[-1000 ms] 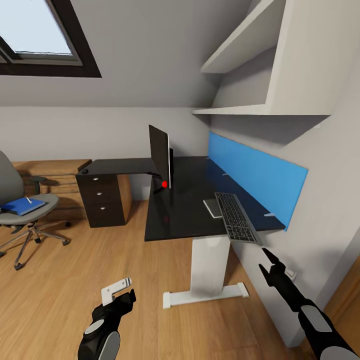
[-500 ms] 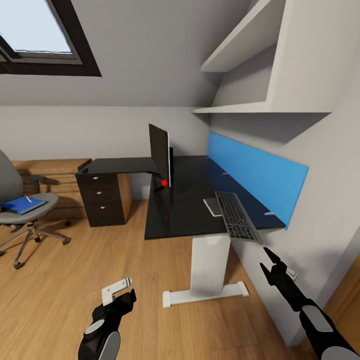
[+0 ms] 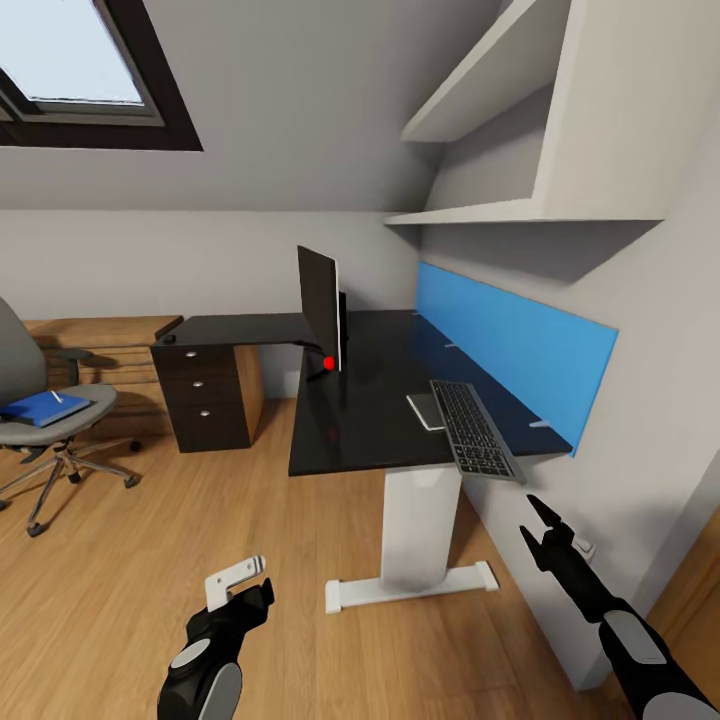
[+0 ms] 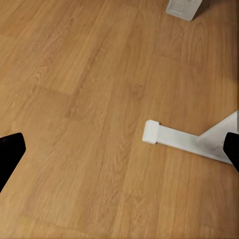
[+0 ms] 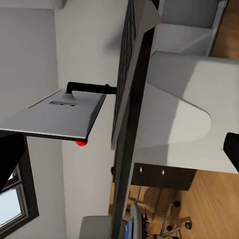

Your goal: In the bedroom, organize the workspace by keeping the computer under the desk, ensuring the monitor is on the desk, placing the keyboard on the desk next to the monitor, placing the mouse on the desk next to the keyboard, moving the folder from the swivel chair onto the desk next to the mouse, stacking the notebook on top of the folder with the pen on top of the notebook, and positioning the swivel chair next to the desk.

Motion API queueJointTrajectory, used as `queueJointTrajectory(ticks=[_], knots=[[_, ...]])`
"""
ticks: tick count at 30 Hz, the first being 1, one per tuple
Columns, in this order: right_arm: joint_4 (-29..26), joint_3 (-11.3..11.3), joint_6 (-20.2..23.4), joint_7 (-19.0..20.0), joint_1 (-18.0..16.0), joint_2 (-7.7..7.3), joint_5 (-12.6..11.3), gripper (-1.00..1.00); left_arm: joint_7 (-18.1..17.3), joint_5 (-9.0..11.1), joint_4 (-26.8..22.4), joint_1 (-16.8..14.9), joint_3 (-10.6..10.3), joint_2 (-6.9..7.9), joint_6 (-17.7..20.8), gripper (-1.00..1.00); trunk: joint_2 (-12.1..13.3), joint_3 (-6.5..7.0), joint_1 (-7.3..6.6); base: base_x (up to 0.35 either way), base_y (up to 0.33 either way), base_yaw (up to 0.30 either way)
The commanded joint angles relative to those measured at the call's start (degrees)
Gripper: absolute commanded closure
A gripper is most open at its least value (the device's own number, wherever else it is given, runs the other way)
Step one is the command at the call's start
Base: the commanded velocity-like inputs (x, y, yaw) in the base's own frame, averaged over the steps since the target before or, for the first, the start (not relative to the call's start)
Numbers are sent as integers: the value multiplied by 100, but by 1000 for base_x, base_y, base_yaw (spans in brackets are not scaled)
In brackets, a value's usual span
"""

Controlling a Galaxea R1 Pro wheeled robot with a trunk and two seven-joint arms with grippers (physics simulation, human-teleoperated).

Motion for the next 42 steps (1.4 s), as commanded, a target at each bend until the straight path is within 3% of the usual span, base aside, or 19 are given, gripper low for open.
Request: queueJointTrajectory(ticks=[1,42], knots=[[5,-12,45,3,-5,1,-31,-100,49,52,-7,-4,-38,7,9,-100,-3,-6,-1,0,0,0],[4,-4,13,-10,-5,-6,-18,-100,54,43,-7,-4,-120,19,3,-100,-3,-6,-1,108,35,0]])
